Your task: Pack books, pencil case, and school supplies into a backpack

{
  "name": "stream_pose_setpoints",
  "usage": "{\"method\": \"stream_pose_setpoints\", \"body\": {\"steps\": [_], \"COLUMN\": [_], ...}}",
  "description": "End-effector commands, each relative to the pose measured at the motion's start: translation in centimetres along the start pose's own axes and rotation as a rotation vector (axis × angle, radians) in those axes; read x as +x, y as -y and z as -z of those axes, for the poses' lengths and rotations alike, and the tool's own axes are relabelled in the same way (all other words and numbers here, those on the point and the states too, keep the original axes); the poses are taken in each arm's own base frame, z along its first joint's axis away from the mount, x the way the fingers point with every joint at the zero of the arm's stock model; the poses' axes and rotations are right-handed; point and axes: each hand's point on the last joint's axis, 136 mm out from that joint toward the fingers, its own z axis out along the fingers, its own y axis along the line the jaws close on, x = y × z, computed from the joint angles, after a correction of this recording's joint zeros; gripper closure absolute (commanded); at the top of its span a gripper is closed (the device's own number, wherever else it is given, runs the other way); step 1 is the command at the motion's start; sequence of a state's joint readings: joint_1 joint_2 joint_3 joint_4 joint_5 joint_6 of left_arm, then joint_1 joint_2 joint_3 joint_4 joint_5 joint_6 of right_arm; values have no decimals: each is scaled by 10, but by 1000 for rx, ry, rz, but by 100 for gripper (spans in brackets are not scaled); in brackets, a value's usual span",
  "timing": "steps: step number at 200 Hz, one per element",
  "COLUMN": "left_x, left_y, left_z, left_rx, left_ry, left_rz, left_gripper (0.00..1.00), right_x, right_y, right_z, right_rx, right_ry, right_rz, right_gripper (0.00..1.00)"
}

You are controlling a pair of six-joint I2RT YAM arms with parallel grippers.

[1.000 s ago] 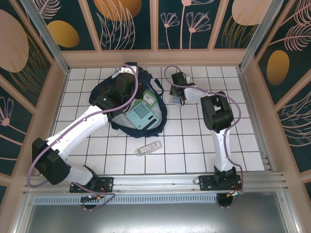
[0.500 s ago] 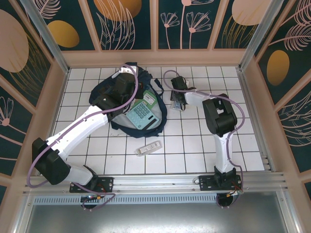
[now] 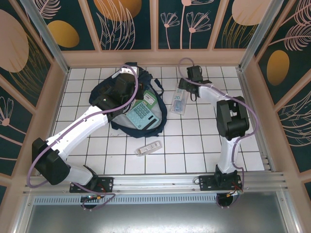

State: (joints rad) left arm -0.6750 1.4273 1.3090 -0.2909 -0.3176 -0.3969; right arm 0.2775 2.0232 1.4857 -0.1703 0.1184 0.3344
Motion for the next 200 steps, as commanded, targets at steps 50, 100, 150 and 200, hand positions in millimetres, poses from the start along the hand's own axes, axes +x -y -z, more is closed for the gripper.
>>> {"method": "stream_pose_setpoints", "body": {"steps": [50, 100, 150, 200], "left_x": [-38, -37, -38, -38], "left_y": [13, 14, 10, 11], "left_z": [17, 13, 12, 11], "left_rx": [54, 52, 29, 34], "left_ry": [117, 109, 105, 107], "left_rz": [19, 14, -1, 0], "left_gripper": [100, 100, 100, 100], "right_x": [-10, -19, -9, 4], "right_y": [15, 6, -5, -14], "right_z": [-53, -77, -109, -93], "right_rx": [-218, -299, -375, -450], "right_ry": [-52, -47, -125, -156], "right_rz": [-63, -25, -46, -5], "right_gripper": [37, 40, 41, 54]}}
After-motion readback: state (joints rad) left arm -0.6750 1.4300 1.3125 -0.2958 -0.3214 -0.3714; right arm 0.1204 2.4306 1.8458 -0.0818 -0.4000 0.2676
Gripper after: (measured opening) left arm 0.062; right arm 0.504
